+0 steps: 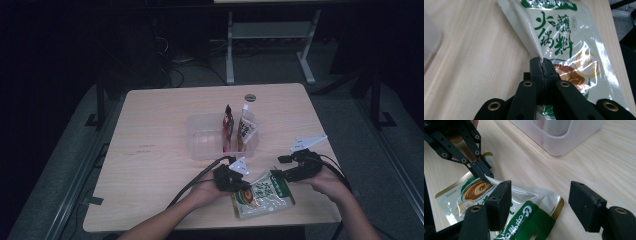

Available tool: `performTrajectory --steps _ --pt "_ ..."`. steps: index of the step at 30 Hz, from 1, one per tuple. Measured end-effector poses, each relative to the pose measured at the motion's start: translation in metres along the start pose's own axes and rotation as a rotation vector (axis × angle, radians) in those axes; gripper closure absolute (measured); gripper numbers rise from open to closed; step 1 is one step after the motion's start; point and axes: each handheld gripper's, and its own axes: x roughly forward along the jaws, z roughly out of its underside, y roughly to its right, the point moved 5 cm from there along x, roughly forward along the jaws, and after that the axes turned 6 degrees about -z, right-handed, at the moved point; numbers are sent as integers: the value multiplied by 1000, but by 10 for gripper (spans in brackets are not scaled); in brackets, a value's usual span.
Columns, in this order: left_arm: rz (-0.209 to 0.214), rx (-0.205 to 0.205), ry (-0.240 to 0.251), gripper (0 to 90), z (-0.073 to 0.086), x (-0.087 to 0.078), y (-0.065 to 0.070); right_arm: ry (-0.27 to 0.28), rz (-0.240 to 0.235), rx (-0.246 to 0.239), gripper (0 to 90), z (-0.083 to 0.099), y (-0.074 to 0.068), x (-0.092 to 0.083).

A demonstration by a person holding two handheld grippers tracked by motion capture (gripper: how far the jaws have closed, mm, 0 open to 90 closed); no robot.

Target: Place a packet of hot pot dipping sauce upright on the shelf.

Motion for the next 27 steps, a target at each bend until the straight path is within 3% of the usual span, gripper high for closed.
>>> performTrajectory --steps 2,10,16,22,27 --pt "-10 5 19 900 -1 -8 -4 13 -13 1 346 -1 0 -1" --pt "-81 -43 87 900 10 -56 -27 45 -103 35 332 -3 -3 0" --pt "-89 -28 119 900 22 -87 -25 42 -186 37 294 -9 -9 13" --pt "-86 -23 139 900 28 -101 -21 30 -295 26 270 -16 -14 31" --pt "-70 -14 165 900 24 -102 -16 41 -371 16 282 -24 -20 44"
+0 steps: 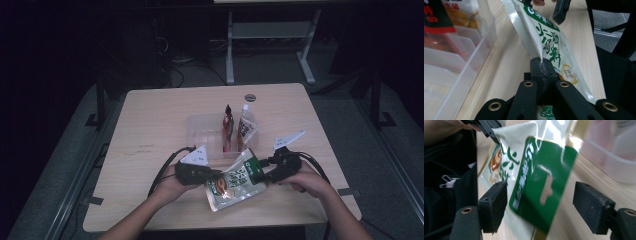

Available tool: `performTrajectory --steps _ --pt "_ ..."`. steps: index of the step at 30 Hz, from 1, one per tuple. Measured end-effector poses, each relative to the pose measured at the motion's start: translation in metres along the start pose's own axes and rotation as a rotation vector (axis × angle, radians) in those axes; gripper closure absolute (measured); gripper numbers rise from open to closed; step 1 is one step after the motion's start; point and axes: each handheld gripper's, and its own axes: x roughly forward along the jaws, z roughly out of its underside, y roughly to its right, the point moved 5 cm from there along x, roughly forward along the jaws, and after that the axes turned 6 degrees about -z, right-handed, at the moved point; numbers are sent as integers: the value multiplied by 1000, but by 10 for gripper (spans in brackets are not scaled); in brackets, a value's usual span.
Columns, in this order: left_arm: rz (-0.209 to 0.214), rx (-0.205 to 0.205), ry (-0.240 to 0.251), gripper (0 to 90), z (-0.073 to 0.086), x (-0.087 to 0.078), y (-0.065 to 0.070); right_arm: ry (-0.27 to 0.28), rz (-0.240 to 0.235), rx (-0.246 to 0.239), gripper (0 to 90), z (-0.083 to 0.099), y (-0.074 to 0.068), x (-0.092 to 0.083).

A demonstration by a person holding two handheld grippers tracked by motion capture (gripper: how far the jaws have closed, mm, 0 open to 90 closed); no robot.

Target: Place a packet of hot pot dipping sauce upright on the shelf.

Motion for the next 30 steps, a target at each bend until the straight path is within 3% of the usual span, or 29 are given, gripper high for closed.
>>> performTrajectory --steps 6,11,16,20,26,30 --pt "-6 -3 4 900 0 1 -2 -8 -42 -18 458 -1 -4 7" --pt "-15 -15 14 900 1 2 -6 32 -59 -26 665 -4 -6 2" --pt "-17 -33 12 900 4 5 -12 17 -90 -66 788 -6 -12 7" --pt "-15 -46 20 899 5 5 -16 14 -117 -69 880 -6 -14 7" --pt "-18 -61 19 848 4 0 -16 29 -156 -65 900 -9 -20 4" --pt "-68 -76 36 803 1 -14 -19 38 -167 -80 900 -11 -23 3"
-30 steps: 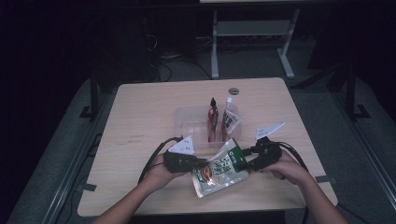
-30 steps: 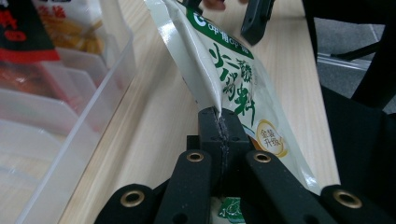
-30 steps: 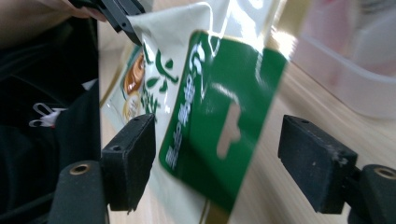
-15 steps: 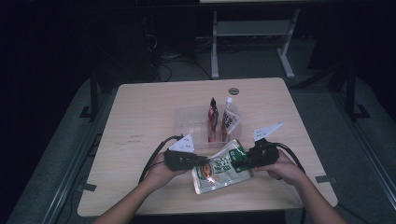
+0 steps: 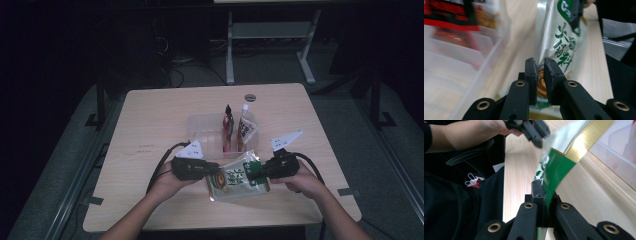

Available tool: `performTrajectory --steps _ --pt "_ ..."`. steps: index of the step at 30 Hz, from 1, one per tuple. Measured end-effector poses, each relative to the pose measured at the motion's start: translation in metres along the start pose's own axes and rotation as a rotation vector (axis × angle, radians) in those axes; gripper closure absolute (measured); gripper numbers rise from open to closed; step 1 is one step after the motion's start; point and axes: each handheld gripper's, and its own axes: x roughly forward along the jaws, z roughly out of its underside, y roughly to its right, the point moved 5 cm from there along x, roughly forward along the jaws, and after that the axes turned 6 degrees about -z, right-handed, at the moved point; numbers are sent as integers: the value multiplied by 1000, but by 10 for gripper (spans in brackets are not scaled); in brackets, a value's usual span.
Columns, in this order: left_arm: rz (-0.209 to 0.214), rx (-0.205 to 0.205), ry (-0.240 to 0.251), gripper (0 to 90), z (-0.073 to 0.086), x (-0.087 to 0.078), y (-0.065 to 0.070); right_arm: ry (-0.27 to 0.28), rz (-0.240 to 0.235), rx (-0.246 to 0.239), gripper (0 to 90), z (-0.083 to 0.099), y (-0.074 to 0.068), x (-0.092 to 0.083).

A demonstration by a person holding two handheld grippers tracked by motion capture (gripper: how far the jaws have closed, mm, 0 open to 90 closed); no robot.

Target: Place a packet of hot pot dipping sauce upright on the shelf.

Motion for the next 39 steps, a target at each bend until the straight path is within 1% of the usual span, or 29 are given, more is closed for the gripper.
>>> performTrajectory --steps 1,2,3,5,7,8,10,11,14,16,17,18,22,24,27,29,30,32,34,37,38,39 --pt "-3 -14 10 808 -1 -5 -2 -3 0 1 900 0 -1 0" --pt "1 -21 14 854 -1 -9 -3 -1 -1 5 900 0 -1 0" --pt "12 -24 13 896 -1 -12 -3 7 -2 -14 900 -1 -1 0" --pt "29 -20 -9 898 0 -11 0 16 -14 -7 900 -4 -3 1" --pt "41 -1 -30 898 1 -7 4 23 -21 -17 900 -8 -6 2" --pt "43 10 -39 898 1 -3 7 32 -29 -35 900 -11 -7 4" --pt "40 14 -46 898 -1 0 9 41 -45 -40 900 -17 -11 7" --pt "39 11 -44 898 -2 2 10 43 -55 -45 900 -20 -13 9" --pt "38 10 -33 898 -4 3 10 45 -72 -81 900 -29 -18 16" --pt "40 9 -25 898 -5 3 9 51 -89 -93 900 -35 -22 20" --pt "39 12 -23 898 -6 2 10 51 -93 -104 900 -38 -23 22" --pt "39 11 -20 898 -7 2 10 51 -96 -105 900 -40 -24 24" --pt "43 16 -20 897 -7 3 12 74 -107 -130 900 -52 -26 28" --pt "42 16 -18 896 -7 2 11 86 -95 -139 900 -57 -26 27" --pt "39 5 -13 877 -8 -2 9 114 -77 -148 900 -66 -26 24" --pt "32 2 -10 866 -7 -5 6 121 -64 -151 900 -70 -24 23" --pt "29 1 -11 860 -6 -7 4 126 -54 -161 900 -73 -23 22" --pt "23 -5 -12 832 -4 -10 2 134 -39 -165 900 -78 -21 20" --pt "28 -28 -14 792 -2 -12 1 150 -25 -166 900 -84 -20 18" --pt "46 -40 -39 699 3 -16 0 174 -15 -168 900 -95 -18 14" --pt "48 -44 -44 677 5 -16 1 172 -7 -167 900 -97 -18 13" --pt "51 -40 -57 657 8 -18 1 171 -3 -170 900 -101 -17 12"
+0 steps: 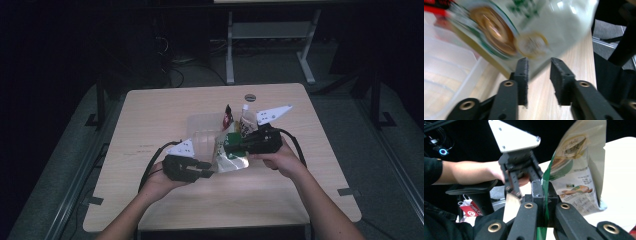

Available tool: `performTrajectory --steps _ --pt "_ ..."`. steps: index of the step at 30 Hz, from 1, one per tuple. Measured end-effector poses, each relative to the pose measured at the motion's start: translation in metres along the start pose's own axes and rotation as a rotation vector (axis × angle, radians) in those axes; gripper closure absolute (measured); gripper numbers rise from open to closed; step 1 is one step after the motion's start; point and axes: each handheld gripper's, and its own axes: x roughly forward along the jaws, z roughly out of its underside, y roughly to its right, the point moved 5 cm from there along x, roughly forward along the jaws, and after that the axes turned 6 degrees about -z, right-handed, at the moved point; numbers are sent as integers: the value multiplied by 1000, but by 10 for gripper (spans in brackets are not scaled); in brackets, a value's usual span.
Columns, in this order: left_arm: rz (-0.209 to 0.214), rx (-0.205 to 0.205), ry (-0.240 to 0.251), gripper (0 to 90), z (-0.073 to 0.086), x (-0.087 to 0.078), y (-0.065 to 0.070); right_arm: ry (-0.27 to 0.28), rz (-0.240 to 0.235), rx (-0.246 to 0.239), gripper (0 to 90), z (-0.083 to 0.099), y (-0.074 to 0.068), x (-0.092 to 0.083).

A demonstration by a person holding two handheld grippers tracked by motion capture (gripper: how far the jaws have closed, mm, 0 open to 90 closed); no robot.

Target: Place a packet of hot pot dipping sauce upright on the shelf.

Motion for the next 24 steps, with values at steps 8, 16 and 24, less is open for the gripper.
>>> performTrajectory --steps 8,16,24 --pt "14 -23 -69 511 24 -4 6 -2 31 -25 900 -25 10 2" --pt "14 -46 -115 354 37 1 -1 1 64 -26 900 -43 26 3" --pt "11 -67 -127 295 42 4 -4 -5 104 -14 900 -51 45 -2"
